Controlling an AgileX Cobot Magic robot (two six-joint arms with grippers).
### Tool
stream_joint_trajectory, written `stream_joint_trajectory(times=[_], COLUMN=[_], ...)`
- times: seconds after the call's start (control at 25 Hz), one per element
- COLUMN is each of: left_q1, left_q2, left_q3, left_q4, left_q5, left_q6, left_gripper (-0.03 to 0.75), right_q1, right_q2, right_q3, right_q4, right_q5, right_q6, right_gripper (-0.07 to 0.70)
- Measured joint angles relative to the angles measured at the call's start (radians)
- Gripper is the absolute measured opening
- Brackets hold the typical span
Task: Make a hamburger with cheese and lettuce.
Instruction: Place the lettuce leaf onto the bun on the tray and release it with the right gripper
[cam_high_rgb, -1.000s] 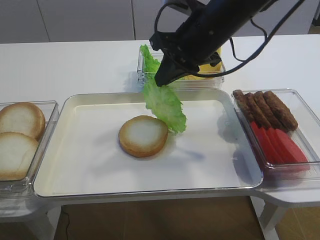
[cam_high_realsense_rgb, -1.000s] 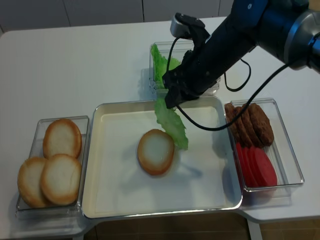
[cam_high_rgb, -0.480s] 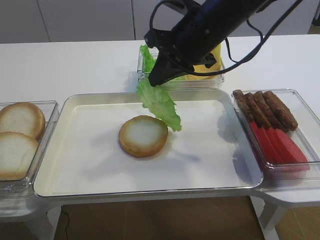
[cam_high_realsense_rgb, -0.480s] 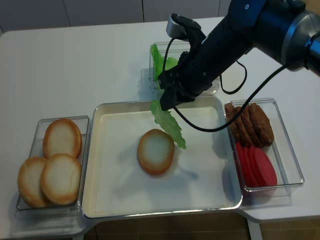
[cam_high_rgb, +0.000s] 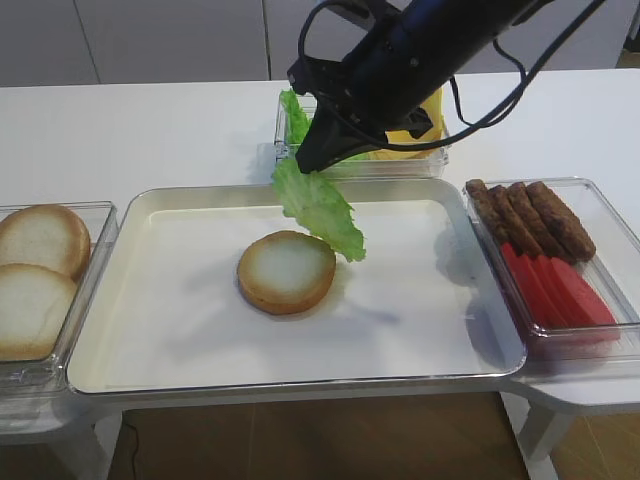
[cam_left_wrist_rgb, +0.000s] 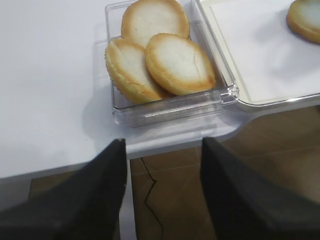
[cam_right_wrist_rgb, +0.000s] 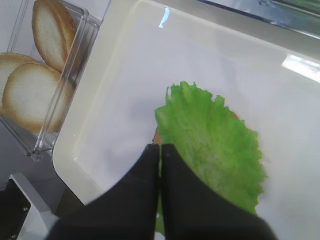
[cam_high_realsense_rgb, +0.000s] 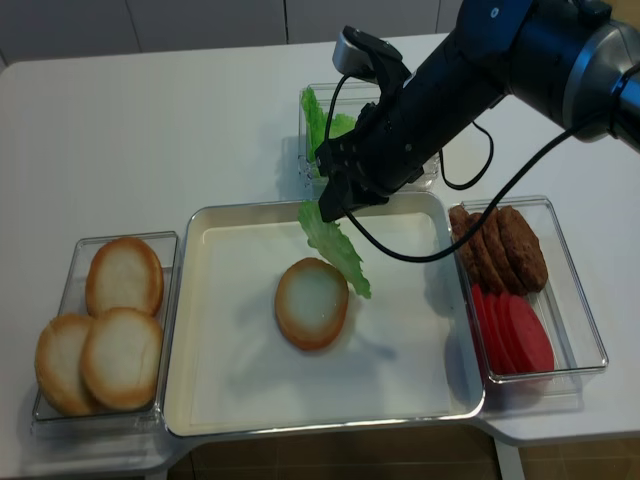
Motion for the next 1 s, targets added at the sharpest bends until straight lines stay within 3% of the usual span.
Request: stream_joint_trajectory(times=[0.48,1.0], left_q1=[0.000,0.000], left_q2=[0.000,0.000], left_q3=[0.000,0.000], left_q4=[0.000,0.000], left_q5=[0.000,0.000], left_q6=[0.000,0.000], left_gripper=[0.360,0.360], right_q1=[0.004,0.066], right_q2=[0.000,0.047], right_q3=[0.000,0.000], right_q4=[0.021,0.023], right_q5=[0.000,0.000], right_q6=[0.006,0.008], right_gripper=[-0.004,-0.004])
